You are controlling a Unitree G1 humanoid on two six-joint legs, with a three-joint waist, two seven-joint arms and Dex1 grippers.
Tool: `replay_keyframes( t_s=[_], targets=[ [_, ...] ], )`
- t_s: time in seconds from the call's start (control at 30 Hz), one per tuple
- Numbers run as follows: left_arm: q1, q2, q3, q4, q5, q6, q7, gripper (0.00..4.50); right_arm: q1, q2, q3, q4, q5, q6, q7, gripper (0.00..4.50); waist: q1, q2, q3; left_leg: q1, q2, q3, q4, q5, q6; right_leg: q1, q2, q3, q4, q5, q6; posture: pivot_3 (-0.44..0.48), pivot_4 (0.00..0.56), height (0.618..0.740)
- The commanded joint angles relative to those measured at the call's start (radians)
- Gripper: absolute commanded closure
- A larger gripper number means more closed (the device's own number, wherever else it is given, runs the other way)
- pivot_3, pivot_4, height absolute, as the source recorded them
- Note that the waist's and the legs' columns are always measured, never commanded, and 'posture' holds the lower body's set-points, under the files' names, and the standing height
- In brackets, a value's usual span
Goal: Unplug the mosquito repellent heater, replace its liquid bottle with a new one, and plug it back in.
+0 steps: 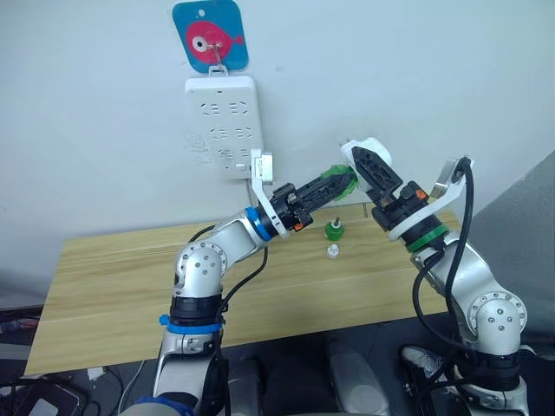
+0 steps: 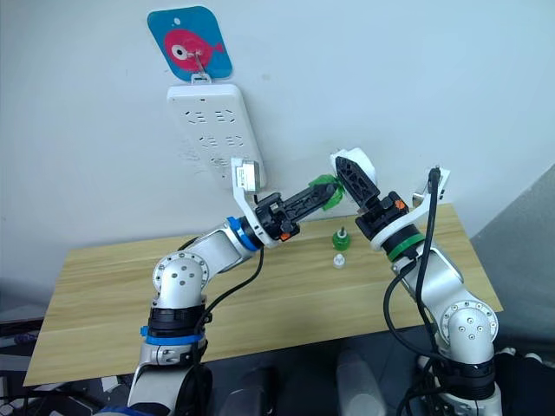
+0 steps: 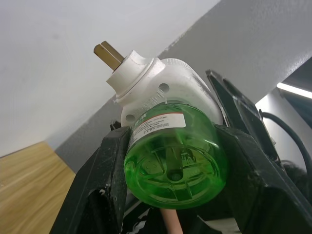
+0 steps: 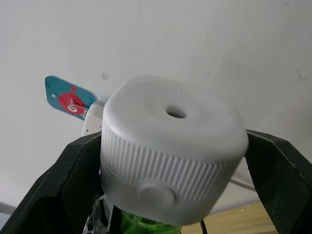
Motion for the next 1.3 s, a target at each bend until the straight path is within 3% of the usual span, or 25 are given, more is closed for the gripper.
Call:
replay_keyframes(
  t_s=[0.03,0.17,0.23,0.33,0.67,0.7,0.83,1.03,1.3],
  targets=[
    [0.005,0.005,-0.016,-0.053,-0.001,-0.021,-0.031,2.2,-0.02,0.011,-0.01,-0.014,0.009,-0.016,-0.001,0.0,0.0,0.0,0.0,0.0,0.0,0.0,0.0,0.0,0.0,0.0,0.0,0.0,0.0,0.0,0.0,-0.273,0.19,0.734],
    [0.011,0.015,-0.025,-0.049,0.011,-0.033,-0.039,2.2,-0.022,0.02,-0.016,-0.014,0.018,-0.02,-0.003,0.0,0.0,0.0,0.0,0.0,0.0,0.0,0.0,0.0,0.0,0.0,0.0,0.0,0.0,0.0,0.0,-0.273,0.19,0.734],
    [0.012,0.017,-0.028,-0.049,0.015,-0.039,-0.041,2.2,-0.023,0.024,-0.014,-0.016,0.028,-0.019,-0.004,0.36,0.0,0.0,0.0,0.0,0.0,0.0,0.0,0.0,0.0,0.0,0.0,0.0,0.0,0.0,0.0,-0.271,0.19,0.734],
    [0.019,0.024,-0.039,-0.057,0.023,-0.044,-0.053,2.2,-0.024,0.028,-0.01,-0.02,0.039,-0.016,-0.007,1.24,0.0,0.0,0.0,0.0,0.0,0.0,0.0,0.0,0.0,0.0,0.0,0.0,0.0,0.0,0.0,-0.271,0.19,0.734],
    [0.038,0.086,-0.087,-0.04,0.076,-0.042,-0.104,2.2,-0.023,0.033,-0.002,-0.025,0.046,-0.026,-0.024,1.36,-0.001,0.0,0.0,0.0,0.0,0.0,-0.001,0.0,0.0,0.0,0.0,0.0,0.0,0.0,0.0,-0.269,0.192,0.734],
    [0.038,0.096,-0.094,-0.042,0.098,-0.062,-0.115,1.47,-0.023,0.034,-0.003,-0.025,0.045,-0.029,-0.027,1.38,-0.001,0.0,0.0,0.0,0.0,0.0,-0.001,0.0,0.0,0.0,0.0,0.0,0.0,0.0,0.0,-0.268,0.191,0.734],
    [0.061,0.146,-0.118,-0.067,0.166,-0.118,-0.17,0.29,-0.024,0.038,-0.008,-0.024,0.044,-0.038,-0.033,1.41,-0.001,0.0,0.0,0.0,0.0,0.0,-0.001,0.0,0.0,0.0,0.0,0.0,0.0,0.0,0.0,-0.267,0.19,0.734],
    [0.151,0.278,-0.133,-0.135,0.25,-0.175,-0.256,0.28,-0.032,0.016,-0.015,-0.023,0.014,-0.028,-0.021,1.41,-0.014,0.001,-0.001,0.001,0.001,0.0,-0.002,0.0,0.0,0.0,0.001,0.0,0.0,0.0,0.0,-0.26,0.19,0.734],
    [0.354,0.424,-0.065,-0.153,0.494,-0.499,-0.293,0.28,-0.081,-0.178,0.038,-0.064,-0.265,0.068,0.066,1.41,-0.013,0.003,-0.002,0.001,0.001,0.0,-0.003,0.0,0.0,0.0,0.0,0.001,-0.001,0.0,0.0,-0.238,0.187,0.734]
  ],
)
